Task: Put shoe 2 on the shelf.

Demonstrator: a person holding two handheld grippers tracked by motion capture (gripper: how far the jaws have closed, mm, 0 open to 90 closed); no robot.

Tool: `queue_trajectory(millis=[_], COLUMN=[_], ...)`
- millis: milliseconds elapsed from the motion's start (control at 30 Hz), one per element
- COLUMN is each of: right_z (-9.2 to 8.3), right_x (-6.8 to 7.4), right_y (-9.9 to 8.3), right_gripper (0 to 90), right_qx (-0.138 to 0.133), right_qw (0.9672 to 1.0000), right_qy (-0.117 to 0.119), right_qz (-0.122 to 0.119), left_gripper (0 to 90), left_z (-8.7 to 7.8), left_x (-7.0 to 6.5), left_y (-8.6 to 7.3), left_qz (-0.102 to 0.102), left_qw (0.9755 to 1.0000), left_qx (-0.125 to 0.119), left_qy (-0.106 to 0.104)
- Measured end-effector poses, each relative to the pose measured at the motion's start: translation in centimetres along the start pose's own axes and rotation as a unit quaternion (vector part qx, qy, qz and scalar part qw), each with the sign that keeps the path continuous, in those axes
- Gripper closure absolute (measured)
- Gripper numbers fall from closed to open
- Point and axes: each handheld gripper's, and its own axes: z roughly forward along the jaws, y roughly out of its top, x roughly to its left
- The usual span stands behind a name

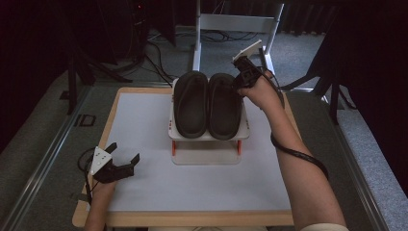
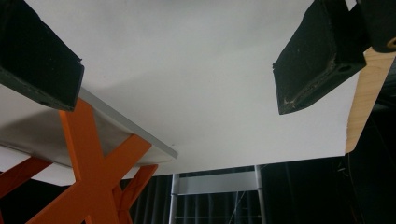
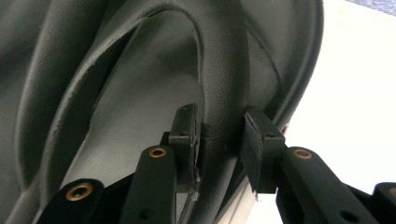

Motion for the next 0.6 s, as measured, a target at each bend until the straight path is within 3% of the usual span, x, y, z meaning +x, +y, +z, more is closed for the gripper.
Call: queue_trajectory(millis=[233,367,600], right_z=[-0.1,-0.6,-2.0], right_x=[-0.2,-0.6,-1.8], right_y=[-0.2,-0.5,-1.4], right_gripper=[60.1,46.8,33.0], right_qx=[-0.009,-0.034,-0.084], right_qw=[0.9999,0.9989,0.9954], right_qy=[0.014,0.033,0.036], right_qz=[0.001,-0.008,-0.031], left_gripper=[1.4,1.4,1.4], left_z=[0.0,0.0,0.0], left_x=[0.0,0.0,0.0], left_y=[0.0,0.0,0.0], left_qz=[0.0,0.0,-0.001], left_qw=[1.0,1.0,1.0], left_qx=[0.0,0.0,0.001], left_qy=[-0.001,-0.001,-0.002])
